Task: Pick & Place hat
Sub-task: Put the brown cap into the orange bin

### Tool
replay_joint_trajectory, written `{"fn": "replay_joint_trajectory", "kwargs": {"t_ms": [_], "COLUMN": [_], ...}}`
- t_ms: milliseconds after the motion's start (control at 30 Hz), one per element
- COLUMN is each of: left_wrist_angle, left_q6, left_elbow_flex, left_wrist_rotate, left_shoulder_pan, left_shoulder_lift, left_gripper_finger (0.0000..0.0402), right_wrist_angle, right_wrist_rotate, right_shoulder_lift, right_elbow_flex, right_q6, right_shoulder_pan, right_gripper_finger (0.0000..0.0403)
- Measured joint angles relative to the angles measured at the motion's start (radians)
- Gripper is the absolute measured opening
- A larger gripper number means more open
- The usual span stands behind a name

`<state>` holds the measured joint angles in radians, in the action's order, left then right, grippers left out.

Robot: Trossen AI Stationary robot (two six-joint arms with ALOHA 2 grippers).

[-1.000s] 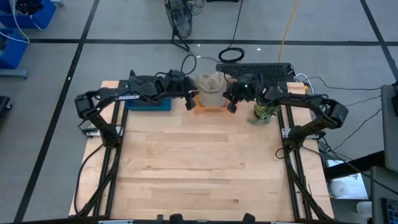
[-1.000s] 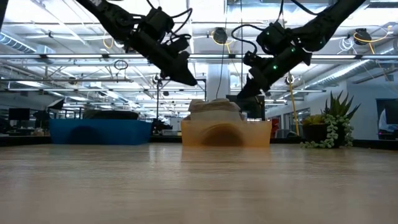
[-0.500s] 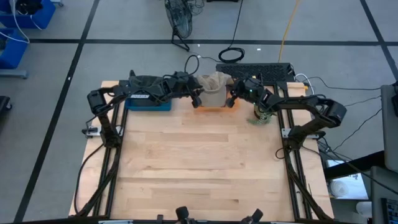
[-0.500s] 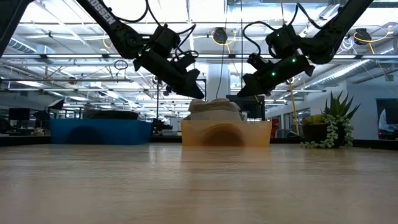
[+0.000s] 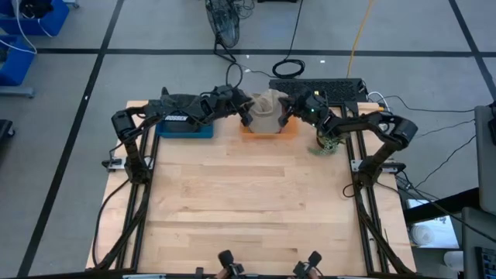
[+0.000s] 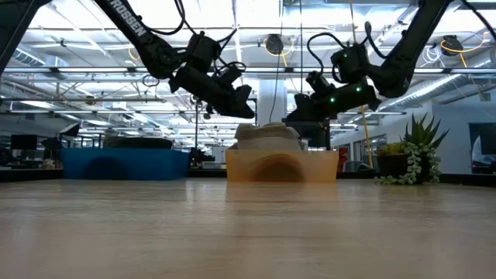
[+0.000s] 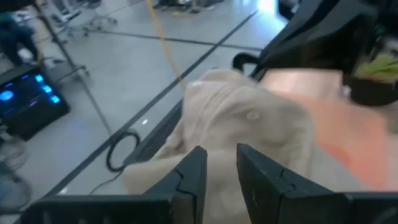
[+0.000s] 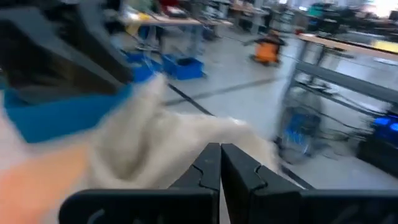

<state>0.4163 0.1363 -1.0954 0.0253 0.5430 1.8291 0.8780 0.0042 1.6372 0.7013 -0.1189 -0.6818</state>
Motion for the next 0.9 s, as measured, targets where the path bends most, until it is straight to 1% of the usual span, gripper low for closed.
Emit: {"fn": "replay_joint_trajectory", "kwargs": {"t_ms": [67,167,233,300,467,600,700,800,900], "left_wrist_angle": [0.005,-0.014,-0.010,-0.039,-0.122,-0.132,-0.108,-0.062,-0.044], "left_q6": [0.000,-0.001,-0.001,-0.007,-0.017,-0.042,-0.051,-0.053,-0.040], "left_elbow_flex": [0.000,0.001,0.000,0.000,-0.001,0.000,0.001,0.001,0.001], "left_wrist_rotate": [-0.023,-0.022,0.005,0.026,0.046,0.043,0.005,-0.021,-0.025], "left_shoulder_pan": [0.000,0.005,0.011,0.024,0.059,0.075,0.075,0.065,0.052], "left_shoulder_lift": [0.004,0.014,0.026,0.036,0.055,0.057,0.052,0.050,0.050], "left_gripper_finger": [0.0093,0.0093,0.0093,0.0093,0.0093,0.0093,0.0093,0.0093,0.0093], "right_wrist_angle": [0.034,0.014,-0.002,-0.022,-0.094,-0.258,-0.389,-0.403,-0.381], "right_wrist_rotate": [-0.037,-0.026,-0.003,-0.008,-0.023,-0.119,-0.166,-0.166,-0.164], "right_shoulder_lift": [0.031,0.072,0.092,0.099,0.081,0.065,0.058,0.050,0.014], "right_elbow_flex": [0.001,0.010,0.020,0.027,0.035,0.053,0.081,0.085,0.085], "right_q6": [0.031,0.037,0.038,0.066,0.129,0.169,0.171,0.146,0.132], "right_shoulder_pan": [0.001,-0.003,-0.014,-0.026,-0.048,-0.081,-0.099,-0.103,-0.103], "right_gripper_finger": [0.0000,0.0000,0.0000,0.0000,0.0000,0.0000,0.0000,0.0000,0.0000]}}
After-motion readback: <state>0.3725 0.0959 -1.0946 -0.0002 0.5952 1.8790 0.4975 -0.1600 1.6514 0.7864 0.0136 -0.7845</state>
